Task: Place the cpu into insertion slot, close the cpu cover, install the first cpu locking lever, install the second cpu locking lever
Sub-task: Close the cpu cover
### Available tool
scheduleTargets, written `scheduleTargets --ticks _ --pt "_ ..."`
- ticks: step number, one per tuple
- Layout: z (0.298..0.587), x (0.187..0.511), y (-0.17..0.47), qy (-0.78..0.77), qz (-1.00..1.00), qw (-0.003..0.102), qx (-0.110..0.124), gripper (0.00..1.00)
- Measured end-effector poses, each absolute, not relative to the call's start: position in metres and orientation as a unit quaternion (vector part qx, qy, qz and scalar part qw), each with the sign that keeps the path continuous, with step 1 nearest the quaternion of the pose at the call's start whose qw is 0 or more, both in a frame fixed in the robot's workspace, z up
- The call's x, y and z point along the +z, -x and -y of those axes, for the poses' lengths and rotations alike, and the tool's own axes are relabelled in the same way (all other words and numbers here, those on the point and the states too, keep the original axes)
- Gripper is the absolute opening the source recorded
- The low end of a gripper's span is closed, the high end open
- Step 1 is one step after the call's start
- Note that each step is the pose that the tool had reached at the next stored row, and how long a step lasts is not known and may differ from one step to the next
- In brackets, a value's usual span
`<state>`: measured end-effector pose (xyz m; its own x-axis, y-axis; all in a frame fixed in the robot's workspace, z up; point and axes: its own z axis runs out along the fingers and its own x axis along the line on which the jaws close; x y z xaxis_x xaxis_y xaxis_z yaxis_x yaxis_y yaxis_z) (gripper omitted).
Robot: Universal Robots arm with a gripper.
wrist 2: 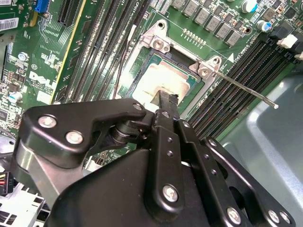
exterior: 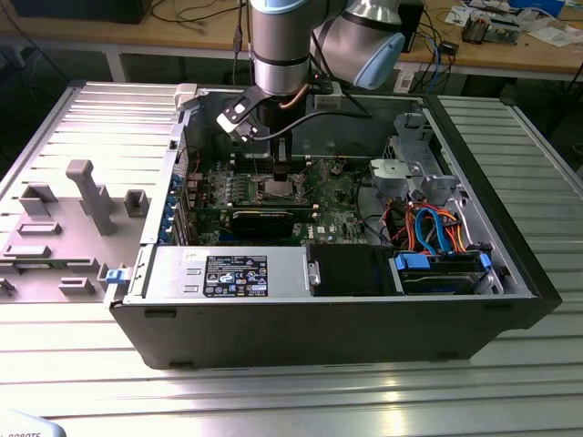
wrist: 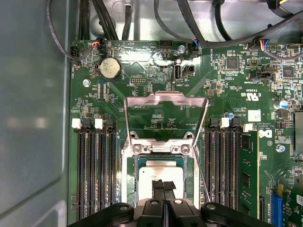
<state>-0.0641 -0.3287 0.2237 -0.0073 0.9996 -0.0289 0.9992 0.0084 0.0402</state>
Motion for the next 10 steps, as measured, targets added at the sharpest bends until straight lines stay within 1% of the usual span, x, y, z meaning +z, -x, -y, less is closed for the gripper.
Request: scheduleTargets --ticks 5,10 --pt "0.3287 0.2237 0.0639 -0.704 -0.710 0.022 0.004 0.11" --pt "0.3287 0.2252 0.0640 -0.704 -0.710 0.022 0.004 0.11"
